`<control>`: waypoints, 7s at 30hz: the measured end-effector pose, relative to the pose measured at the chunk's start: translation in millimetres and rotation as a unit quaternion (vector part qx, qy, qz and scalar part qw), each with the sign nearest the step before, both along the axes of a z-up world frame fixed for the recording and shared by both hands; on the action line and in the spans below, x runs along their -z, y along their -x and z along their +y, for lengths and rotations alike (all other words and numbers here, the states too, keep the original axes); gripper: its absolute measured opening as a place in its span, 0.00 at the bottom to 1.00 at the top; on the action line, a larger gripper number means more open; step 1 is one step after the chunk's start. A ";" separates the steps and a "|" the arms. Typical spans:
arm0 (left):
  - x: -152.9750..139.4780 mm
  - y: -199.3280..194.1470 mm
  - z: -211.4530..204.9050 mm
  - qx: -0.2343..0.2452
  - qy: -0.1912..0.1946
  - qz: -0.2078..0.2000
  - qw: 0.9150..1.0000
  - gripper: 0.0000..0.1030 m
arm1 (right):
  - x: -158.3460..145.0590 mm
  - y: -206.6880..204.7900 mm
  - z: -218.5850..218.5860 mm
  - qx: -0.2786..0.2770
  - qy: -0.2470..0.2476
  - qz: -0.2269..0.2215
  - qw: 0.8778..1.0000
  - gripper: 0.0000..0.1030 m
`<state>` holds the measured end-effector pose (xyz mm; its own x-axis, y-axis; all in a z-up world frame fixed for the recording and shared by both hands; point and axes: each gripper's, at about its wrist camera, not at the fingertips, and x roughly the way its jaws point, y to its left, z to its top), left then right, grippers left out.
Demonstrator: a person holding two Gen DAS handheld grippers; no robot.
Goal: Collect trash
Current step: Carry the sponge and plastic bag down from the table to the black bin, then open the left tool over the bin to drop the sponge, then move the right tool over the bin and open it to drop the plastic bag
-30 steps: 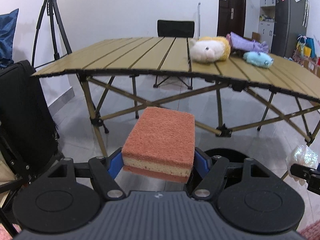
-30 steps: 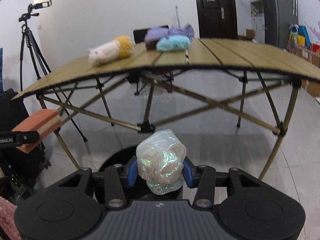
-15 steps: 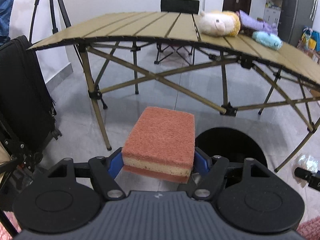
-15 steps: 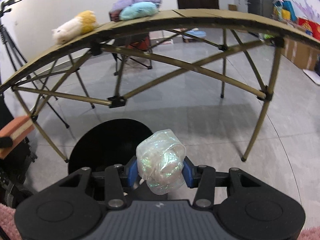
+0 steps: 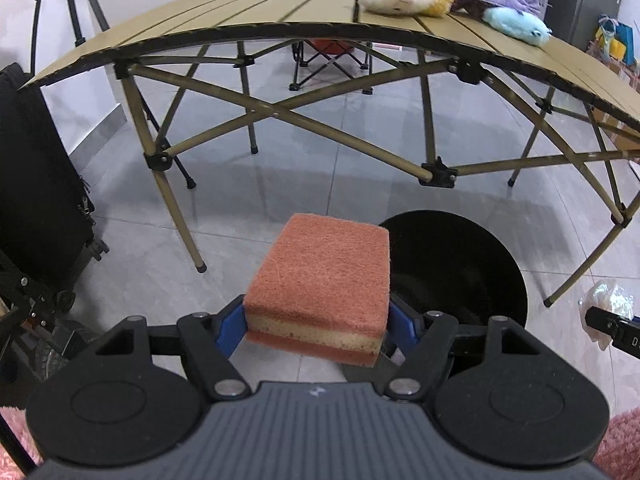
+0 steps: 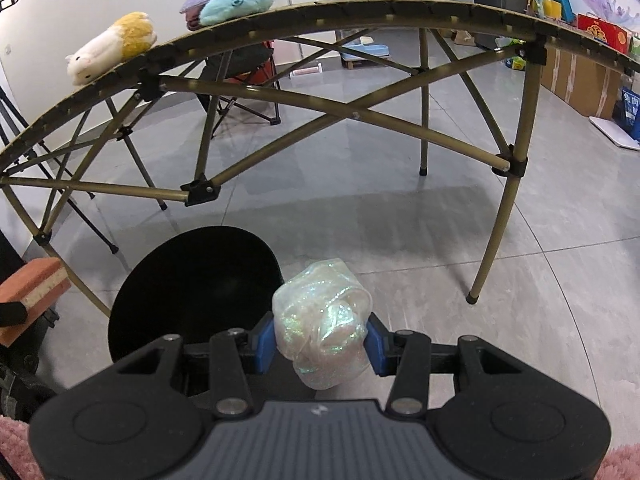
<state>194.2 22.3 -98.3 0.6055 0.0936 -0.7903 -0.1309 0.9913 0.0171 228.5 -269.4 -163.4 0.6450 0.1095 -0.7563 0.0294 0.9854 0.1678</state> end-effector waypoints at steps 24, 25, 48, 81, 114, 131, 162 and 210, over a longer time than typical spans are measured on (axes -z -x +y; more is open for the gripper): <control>9.4 -30.3 -52.4 0.039 0.009 0.031 0.999 0.70 | 16.3 -9.0 -28.7 0.036 -0.012 0.017 0.999 0.43; 10.2 -31.6 -53.6 0.038 0.009 0.033 0.999 0.70 | 17.4 -9.0 -30.3 0.038 -0.012 0.019 0.999 0.43; 43.4 -69.9 -91.1 0.047 0.004 0.094 0.994 0.70 | 35.2 -16.7 -50.5 0.059 -0.014 0.037 0.997 0.43; 80.6 -99.2 -123.3 0.024 0.019 0.164 0.986 1.00 | 50.6 -20.6 -65.5 0.067 -0.019 0.060 0.996 0.43; 60.5 -85.0 -96.7 0.015 0.033 0.137 0.990 1.00 | 34.6 -20.2 -39.0 0.039 -0.013 0.047 0.998 0.43; 46.5 -73.0 -61.6 -0.008 0.038 0.113 0.993 1.00 | 22.0 -23.8 -5.4 0.010 -0.004 0.035 0.999 0.43; 30.1 -46.0 9.3 -0.065 0.051 0.081 0.993 1.00 | 7.1 -32.0 72.0 -0.059 0.006 0.021 0.998 0.44; 49.3 -32.9 86.9 -0.147 0.056 0.102 0.982 1.00 | 32.6 -72.0 152.2 -0.109 0.025 0.083 0.990 0.47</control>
